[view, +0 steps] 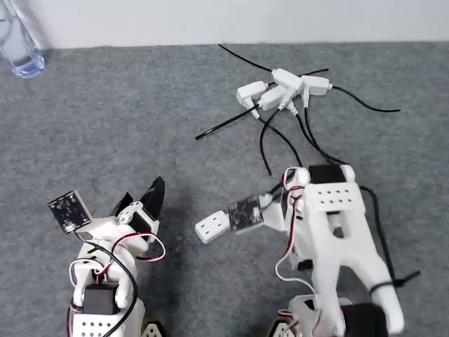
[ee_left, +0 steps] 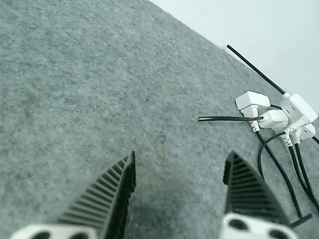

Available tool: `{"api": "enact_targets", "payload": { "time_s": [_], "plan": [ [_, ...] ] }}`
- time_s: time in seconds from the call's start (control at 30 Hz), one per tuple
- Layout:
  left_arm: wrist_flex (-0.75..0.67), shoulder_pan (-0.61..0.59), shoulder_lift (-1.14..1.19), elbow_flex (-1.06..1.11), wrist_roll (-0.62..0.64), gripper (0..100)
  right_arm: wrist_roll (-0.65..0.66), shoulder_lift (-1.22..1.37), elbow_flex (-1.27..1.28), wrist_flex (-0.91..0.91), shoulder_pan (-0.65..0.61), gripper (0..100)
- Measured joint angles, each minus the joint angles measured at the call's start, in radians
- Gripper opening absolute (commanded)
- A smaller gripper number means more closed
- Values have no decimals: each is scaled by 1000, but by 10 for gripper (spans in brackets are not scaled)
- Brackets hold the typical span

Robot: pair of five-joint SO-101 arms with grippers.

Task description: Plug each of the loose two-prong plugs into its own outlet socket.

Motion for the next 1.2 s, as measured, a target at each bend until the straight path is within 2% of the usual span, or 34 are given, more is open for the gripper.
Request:
{"api": "enact_targets", "payload": {
  "time_s": [0.13,0.3,0.53,0.8,0.9,1.03,1.2],
  "plan": [
    [0,0,0,0,0,268,94,140,-2,-2,0,8],
    [0,0,0,0,0,268,107,371,-58,-141,0,8],
    [0,0,0,0,0,268,60,605,-218,-239,6,9],
    [0,0,0,0,0,268,0,651,-264,-247,12,17],
    [0,0,0,0,0,268,-17,651,-276,-245,12,117],
    [0,0,0,0,0,268,-112,651,-316,-245,12,268],
    [0,0,0,0,0,268,-135,649,-324,-242,11,255]
  ]
}}
